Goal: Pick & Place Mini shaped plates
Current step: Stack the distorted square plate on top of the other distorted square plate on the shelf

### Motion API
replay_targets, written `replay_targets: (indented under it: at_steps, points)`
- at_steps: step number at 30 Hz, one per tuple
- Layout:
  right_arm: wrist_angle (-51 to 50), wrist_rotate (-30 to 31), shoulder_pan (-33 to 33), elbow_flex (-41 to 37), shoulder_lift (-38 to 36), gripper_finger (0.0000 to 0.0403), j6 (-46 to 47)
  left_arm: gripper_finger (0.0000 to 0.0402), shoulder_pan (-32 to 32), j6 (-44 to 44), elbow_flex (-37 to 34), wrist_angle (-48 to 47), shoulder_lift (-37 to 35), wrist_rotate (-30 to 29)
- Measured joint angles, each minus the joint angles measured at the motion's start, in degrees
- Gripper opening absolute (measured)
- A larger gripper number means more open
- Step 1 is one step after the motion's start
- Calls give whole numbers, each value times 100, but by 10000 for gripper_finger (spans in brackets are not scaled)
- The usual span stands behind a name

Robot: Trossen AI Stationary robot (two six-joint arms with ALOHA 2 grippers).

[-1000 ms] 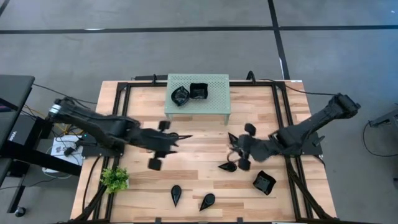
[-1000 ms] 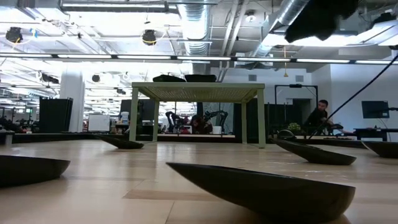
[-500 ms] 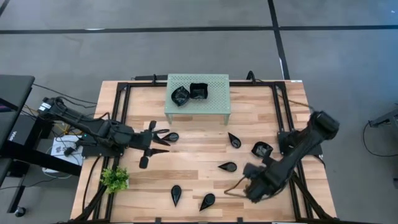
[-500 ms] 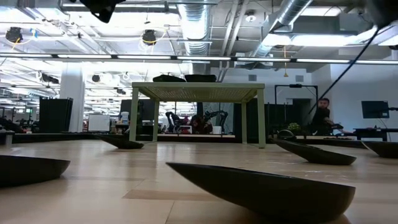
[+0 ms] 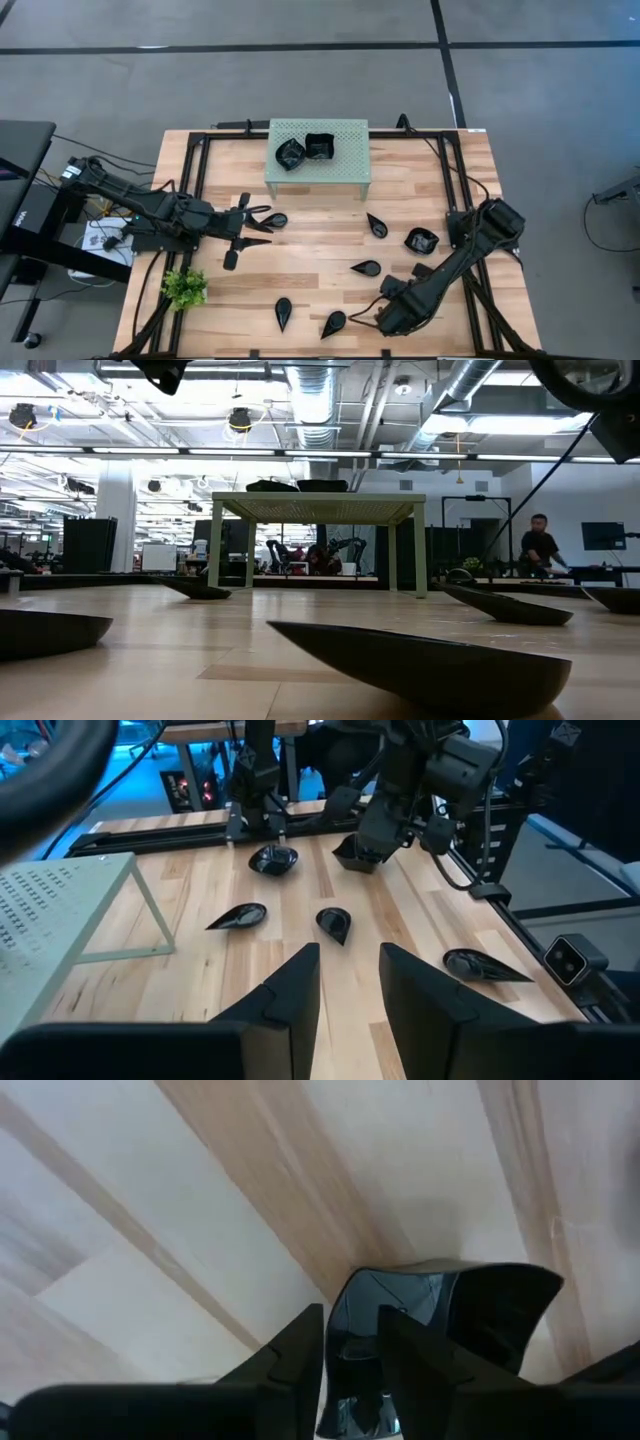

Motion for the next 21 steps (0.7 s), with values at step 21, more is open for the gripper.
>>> replay_targets:
  at_steps: [21]
  points:
    - [306, 504, 394, -492, 16, 79, 786, 108, -11, 0, 0, 9, 4, 4]
